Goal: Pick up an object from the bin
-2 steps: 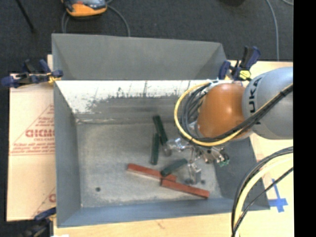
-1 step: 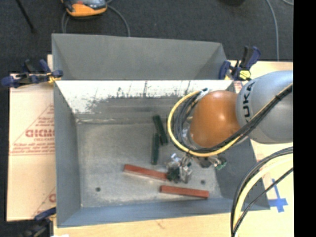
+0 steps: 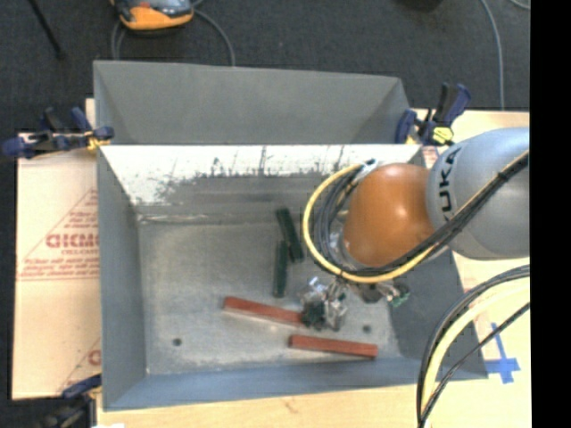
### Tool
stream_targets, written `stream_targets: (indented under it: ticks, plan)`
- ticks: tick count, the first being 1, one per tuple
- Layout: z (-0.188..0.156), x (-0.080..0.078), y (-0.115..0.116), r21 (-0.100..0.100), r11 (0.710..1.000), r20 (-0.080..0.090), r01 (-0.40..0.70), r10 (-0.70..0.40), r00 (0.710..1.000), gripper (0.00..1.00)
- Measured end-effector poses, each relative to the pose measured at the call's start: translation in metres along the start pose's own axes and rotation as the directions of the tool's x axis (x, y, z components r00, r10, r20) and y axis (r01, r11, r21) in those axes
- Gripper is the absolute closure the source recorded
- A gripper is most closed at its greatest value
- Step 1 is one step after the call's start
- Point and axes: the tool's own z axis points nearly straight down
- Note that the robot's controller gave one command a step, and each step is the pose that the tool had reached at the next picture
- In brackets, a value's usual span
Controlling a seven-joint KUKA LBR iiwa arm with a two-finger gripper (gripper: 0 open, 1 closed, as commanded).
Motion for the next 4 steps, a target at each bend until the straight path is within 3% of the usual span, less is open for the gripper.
stream_targets:
  ticks: [1, 2, 3, 4]
  plan:
    - [-0.025, -0.001, -0.003, -0.007, 0.990, -0.006, 0.139, -0.139, 0.990, 1.00]
    - [-0.026, -0.084, 0.055, -0.001, 0.965, 0.005, 0.263, -0.263, 0.965, 0.00]
    - [-0.026, -0.083, 0.054, -0.001, 0.965, 0.004, 0.261, -0.261, 0.965, 0.00]
    - [0.000, -0.056, 0.085, -0.001, 0.986, 0.002, 0.165, -0.165, 0.986, 1.00]
